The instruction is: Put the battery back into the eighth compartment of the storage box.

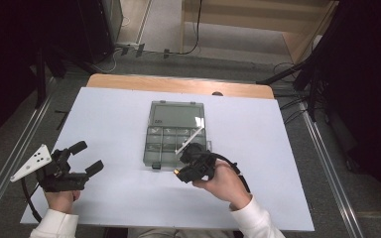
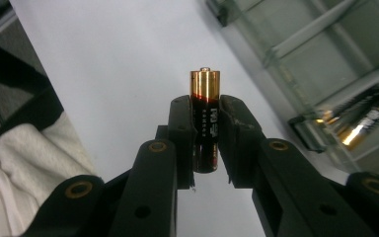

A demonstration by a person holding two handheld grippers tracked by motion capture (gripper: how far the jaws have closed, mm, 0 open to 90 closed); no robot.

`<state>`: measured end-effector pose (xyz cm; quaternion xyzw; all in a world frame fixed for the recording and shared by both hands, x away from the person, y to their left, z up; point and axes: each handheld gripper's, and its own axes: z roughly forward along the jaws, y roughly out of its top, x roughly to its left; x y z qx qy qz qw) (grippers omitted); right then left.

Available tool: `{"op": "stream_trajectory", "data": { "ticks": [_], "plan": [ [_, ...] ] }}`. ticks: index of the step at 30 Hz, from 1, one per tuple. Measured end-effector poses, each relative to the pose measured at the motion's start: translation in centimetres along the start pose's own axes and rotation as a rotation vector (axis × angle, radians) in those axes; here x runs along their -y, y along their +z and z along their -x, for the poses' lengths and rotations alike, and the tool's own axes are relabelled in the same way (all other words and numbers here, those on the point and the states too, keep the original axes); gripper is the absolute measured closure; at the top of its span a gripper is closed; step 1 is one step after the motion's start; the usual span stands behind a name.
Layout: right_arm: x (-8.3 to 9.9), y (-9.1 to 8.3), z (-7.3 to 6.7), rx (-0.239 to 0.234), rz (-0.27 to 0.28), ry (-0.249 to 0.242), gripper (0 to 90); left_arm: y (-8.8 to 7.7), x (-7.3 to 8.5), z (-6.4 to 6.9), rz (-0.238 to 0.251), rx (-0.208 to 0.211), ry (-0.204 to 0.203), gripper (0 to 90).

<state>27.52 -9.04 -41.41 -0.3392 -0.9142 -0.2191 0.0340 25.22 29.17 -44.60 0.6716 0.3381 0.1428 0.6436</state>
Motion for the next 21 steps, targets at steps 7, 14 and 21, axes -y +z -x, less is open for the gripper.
{"op": "stream_trajectory", "data": {
  "ticks": [7,14,21],
  "plan": [
    [0.5,-0.8,2.0,0.001,0.073,0.068,78.1,0.0,0.0,0.0,-0.001,-0.001,-0.001,0.0],
    [1.1,-1.0,3.7,0.004,0.146,0.158,78.1,0.0,0.0,0.0,0.0,-0.001,-0.001,0.0],
    [1.9,-1.5,5.5,-0.014,0.22,0.242,78.1,0.0,0.0,0.0,0.0,-0.001,0.0,0.0]
  ]
}}
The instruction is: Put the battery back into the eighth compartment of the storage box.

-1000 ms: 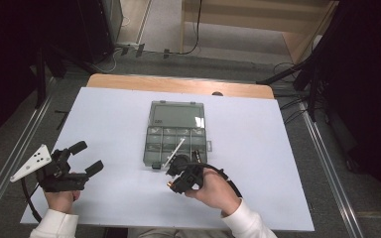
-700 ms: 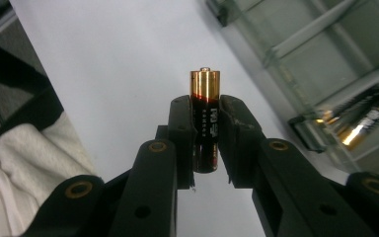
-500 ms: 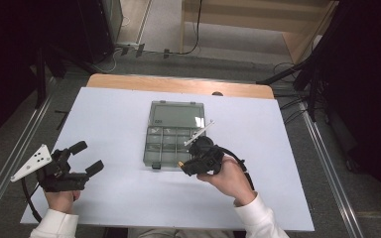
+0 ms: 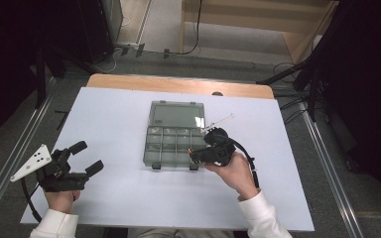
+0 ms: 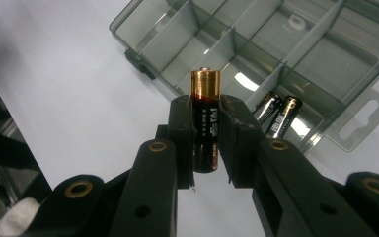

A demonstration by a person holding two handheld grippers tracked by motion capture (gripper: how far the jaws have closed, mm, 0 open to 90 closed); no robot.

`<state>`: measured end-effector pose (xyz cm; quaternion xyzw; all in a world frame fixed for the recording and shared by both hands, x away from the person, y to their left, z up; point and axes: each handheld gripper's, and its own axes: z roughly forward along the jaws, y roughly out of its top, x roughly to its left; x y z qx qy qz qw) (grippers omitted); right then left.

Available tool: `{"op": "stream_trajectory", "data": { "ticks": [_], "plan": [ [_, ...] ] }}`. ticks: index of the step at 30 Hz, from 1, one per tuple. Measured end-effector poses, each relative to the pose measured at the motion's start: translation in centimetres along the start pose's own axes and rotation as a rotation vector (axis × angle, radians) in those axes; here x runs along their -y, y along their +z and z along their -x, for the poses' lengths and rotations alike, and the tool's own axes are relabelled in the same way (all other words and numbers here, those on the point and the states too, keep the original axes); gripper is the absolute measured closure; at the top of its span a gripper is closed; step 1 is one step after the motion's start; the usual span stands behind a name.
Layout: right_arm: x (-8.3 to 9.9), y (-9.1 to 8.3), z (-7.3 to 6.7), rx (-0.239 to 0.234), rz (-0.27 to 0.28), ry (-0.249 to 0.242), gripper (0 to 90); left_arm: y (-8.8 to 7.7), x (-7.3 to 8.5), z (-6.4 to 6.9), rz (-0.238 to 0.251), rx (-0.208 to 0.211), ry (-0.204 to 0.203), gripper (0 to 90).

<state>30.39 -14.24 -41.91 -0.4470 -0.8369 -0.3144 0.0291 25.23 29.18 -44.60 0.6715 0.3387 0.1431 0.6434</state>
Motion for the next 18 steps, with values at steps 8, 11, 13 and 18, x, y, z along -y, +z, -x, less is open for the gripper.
{"op": "stream_trajectory", "data": {
  "ticks": [8,11,13,18],
  "plan": [
    [0.3,-0.4,1.6,-0.012,0.068,0.079,78.1,0.0,0.0,0.0,0.0,0.001,0.0,0.0],
    [0.5,-0.5,2.3,-0.013,0.088,0.118,78.1,0.0,0.0,0.0,0.001,0.001,0.001,0.0],
    [0.7,-0.4,2.8,-0.001,0.094,0.145,78.1,0.0,0.0,0.0,0.0,0.001,0.001,0.0],
    [1.0,-0.1,3.5,0.045,0.09,0.179,78.1,0.0,0.0,0.0,0.0,0.001,-0.001,0.0]
  ]
}}
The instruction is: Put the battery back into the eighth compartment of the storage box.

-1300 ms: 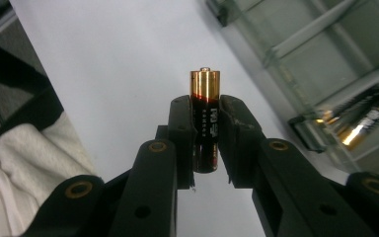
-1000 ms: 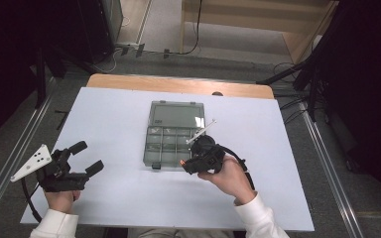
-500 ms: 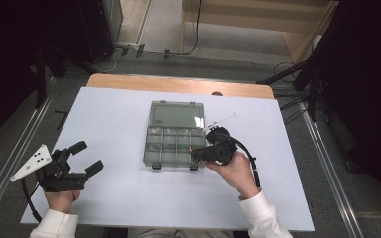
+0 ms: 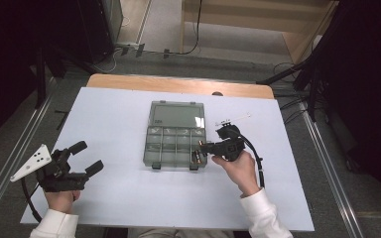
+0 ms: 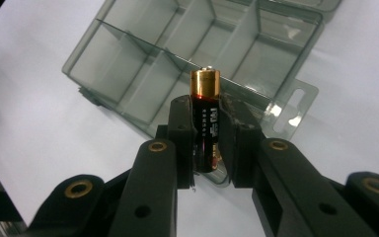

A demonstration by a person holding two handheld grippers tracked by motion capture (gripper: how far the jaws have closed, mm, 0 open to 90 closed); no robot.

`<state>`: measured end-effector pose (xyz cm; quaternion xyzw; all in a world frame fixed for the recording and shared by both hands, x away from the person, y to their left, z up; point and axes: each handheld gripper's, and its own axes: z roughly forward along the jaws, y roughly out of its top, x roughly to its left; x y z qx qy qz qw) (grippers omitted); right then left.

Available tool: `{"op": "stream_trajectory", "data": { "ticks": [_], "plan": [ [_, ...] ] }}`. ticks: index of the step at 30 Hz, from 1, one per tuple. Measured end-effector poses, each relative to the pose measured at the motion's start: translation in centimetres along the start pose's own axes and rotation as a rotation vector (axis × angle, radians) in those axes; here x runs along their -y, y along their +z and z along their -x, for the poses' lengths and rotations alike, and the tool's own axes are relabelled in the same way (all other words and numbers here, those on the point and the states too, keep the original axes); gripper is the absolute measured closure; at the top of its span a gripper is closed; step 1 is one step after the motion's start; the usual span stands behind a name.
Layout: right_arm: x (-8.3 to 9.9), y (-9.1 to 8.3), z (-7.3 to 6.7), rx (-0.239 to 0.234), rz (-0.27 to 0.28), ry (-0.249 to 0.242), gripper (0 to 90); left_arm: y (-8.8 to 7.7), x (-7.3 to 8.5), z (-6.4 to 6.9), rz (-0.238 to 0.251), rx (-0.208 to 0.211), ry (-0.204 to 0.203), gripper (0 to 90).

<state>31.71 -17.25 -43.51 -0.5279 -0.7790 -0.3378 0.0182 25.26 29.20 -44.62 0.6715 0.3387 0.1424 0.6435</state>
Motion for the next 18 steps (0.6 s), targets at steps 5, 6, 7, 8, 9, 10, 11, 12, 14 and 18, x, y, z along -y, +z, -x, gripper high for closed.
{"op": "stream_trajectory", "data": {
  "ticks": [5,6,7,8,9,10,11,12,14,18],
  "plan": [
    [0.2,0.6,0.5,-0.006,0.008,0.035,78.1,0.0,0.0,0.0,0.001,0.0,0.0,0.0],
    [0.2,0.8,0.5,-0.01,0.009,0.043,78.1,0.0,0.0,0.0,0.001,0.0,0.0,0.0],
    [0.3,0.9,0.6,-0.009,0.01,0.046,78.1,0.0,0.0,0.0,0.001,0.001,-0.001,0.0],
    [0.3,1.0,0.7,-0.008,0.016,0.053,78.1,0.0,0.0,0.0,0.0,0.001,-0.002,0.0],
    [0.3,1.1,0.8,-0.006,0.019,0.06,78.1,0.0,0.0,0.0,0.0,0.002,-0.002,0.0],
    [0.4,1.2,0.8,-0.004,0.017,0.066,78.1,0.0,0.0,0.0,0.0,0.002,-0.002,0.0],
    [0.4,1.3,0.8,-0.003,0.016,0.064,78.1,0.0,0.0,0.0,-0.001,0.002,-0.002,0.0],
    [0.4,1.3,0.8,-0.001,0.012,0.066,78.1,0.0,0.0,0.0,-0.001,0.002,-0.004,0.0],
    [0.4,1.5,0.8,0.003,0.005,0.054,73.3,0.0,0.0,0.0,0.0,0.003,-0.002,0.0],
    [0.3,1.7,0.0,-0.01,0.012,-0.02,45.2,0.0,0.0,0.0,0.001,0.001,-0.004,0.0]
  ]
}}
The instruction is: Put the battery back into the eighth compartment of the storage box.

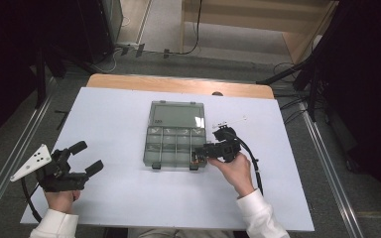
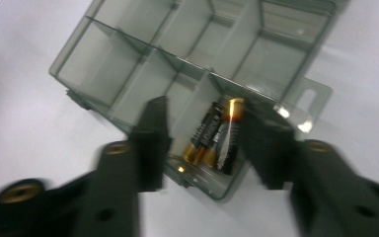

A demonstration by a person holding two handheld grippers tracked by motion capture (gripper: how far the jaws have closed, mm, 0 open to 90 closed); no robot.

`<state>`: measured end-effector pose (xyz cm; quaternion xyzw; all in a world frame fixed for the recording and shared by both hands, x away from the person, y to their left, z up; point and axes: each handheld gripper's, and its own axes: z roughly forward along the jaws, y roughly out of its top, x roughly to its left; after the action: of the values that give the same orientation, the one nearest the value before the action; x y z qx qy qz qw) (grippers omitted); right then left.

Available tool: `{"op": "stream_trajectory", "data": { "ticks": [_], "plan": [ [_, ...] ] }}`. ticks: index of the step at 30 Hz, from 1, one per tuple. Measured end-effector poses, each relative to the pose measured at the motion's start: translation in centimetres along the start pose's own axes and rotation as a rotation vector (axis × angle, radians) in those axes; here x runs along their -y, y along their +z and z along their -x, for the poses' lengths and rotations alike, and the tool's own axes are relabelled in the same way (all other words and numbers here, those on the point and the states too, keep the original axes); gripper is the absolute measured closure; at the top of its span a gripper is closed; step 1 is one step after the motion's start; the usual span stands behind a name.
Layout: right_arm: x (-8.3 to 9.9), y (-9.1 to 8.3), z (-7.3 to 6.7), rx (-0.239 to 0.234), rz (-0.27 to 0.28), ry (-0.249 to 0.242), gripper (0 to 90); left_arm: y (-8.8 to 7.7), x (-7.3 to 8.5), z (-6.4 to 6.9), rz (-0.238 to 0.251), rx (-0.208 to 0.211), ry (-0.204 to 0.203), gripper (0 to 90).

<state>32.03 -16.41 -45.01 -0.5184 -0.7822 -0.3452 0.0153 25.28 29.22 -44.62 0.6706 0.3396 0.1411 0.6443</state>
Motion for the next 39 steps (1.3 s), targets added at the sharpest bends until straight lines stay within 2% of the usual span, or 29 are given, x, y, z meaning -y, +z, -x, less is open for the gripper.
{"op": "stream_trajectory", "data": {
  "ticks": [2,5,10,13,15,19,23,27,28,33,39],
  "plan": [
    [0.0,0.2,-0.5,0.015,0.005,-0.045,37.8,0.0,0.0,0.0,0.001,0.001,0.002,0.0],
    [0.0,0.4,-0.8,0.046,-0.001,-0.083,28.8,0.0,0.0,0.0,0.0,0.001,0.002,0.0],
    [0.1,0.8,-1.0,0.103,0.002,-0.145,0.0,0.0,0.0,0.0,0.002,0.002,0.002,0.0],
    [0.3,0.8,-1.4,0.19,0.019,-0.166,0.0,0.0,0.0,0.0,0.004,0.003,0.001,0.0],
    [0.6,0.6,-1.7,0.168,0.041,-0.199,0.0,-0.1,0.0,0.0,0.006,0.003,-0.001,0.0],
    [1.0,0.2,-1.9,0.129,0.089,-0.222,0.0,-0.1,0.0,0.0,0.01,0.004,-0.003,0.0],
    [1.8,-0.7,-1.9,0.097,0.201,-0.243,0.0,-0.1,0.0,0.1,0.008,0.005,-0.001,0.0],
    [2.8,-2.0,-1.4,0.075,0.339,-0.258,0.0,-0.2,0.0,0.1,0.011,0.008,0.002,0.0],
    [3.1,-2.4,-1.3,0.076,0.382,-0.268,0.0,-0.1,0.0,0.1,0.01,0.006,0.001,0.0],
    [4.4,-3.7,-0.5,0.107,0.49,-0.278,0.0,-0.1,0.0,0.1,0.007,0.007,0.003,0.0],
    [5.6,-4.6,0.8,0.134,0.546,-0.25,0.0,-0.1,0.0,0.1,0.003,0.004,0.007,0.0]
  ]
}}
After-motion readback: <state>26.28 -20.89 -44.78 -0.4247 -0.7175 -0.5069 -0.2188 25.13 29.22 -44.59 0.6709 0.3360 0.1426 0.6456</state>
